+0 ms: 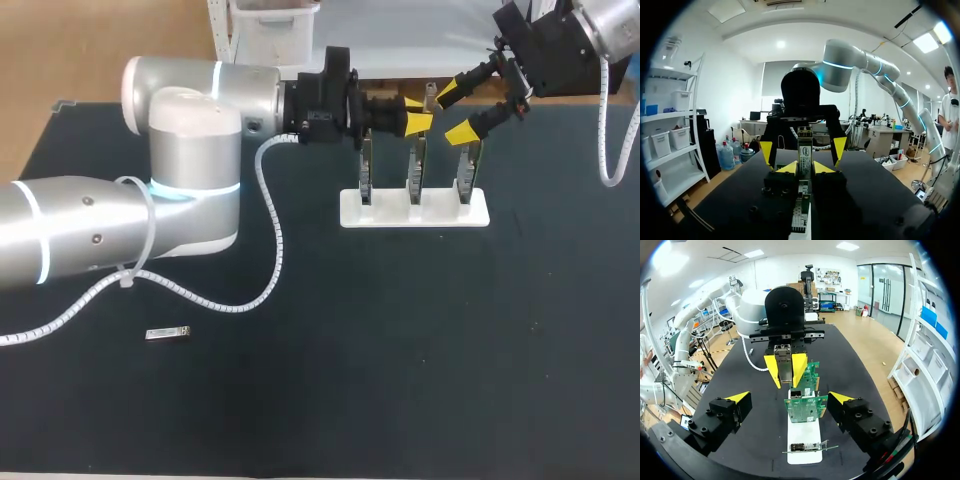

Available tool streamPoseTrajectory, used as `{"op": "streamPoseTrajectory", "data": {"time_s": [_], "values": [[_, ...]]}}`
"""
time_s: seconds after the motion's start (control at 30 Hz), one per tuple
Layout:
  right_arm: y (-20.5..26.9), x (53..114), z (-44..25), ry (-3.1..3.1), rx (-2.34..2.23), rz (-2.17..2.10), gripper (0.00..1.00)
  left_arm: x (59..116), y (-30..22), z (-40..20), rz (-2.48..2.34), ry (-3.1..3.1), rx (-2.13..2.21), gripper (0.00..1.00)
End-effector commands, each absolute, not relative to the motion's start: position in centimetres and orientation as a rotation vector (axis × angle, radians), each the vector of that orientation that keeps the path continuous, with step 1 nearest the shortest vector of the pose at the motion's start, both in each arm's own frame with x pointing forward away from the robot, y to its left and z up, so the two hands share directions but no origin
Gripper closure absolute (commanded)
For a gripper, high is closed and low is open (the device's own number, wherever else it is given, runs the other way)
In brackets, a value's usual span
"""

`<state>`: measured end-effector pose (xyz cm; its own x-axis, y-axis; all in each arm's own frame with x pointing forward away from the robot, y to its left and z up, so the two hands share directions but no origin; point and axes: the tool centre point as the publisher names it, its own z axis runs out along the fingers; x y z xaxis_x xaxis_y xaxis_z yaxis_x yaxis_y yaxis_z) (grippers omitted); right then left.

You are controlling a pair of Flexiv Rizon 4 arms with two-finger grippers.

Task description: Pick up the optical module with the left hand, and insert it into the network port with the right hand.

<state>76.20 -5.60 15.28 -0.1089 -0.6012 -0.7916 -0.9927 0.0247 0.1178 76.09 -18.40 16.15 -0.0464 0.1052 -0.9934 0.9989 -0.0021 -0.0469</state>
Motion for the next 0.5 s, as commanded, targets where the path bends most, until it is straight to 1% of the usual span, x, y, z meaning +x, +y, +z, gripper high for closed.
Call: {"op": "streamPoseTrajectory", "data": {"time_s": [0.03,0.5], "values": [[-5.59,76.05,15.3,1.765,-1.62,0.928,0.0,75.87,-18.34,16.12,-1.191,1.32,1.264,1.0],[-5.59,76.05,15.3,1.765,-1.62,0.928,0.0,75.8,-18.25,15.94,-1.196,1.325,1.262,1.0]]}}
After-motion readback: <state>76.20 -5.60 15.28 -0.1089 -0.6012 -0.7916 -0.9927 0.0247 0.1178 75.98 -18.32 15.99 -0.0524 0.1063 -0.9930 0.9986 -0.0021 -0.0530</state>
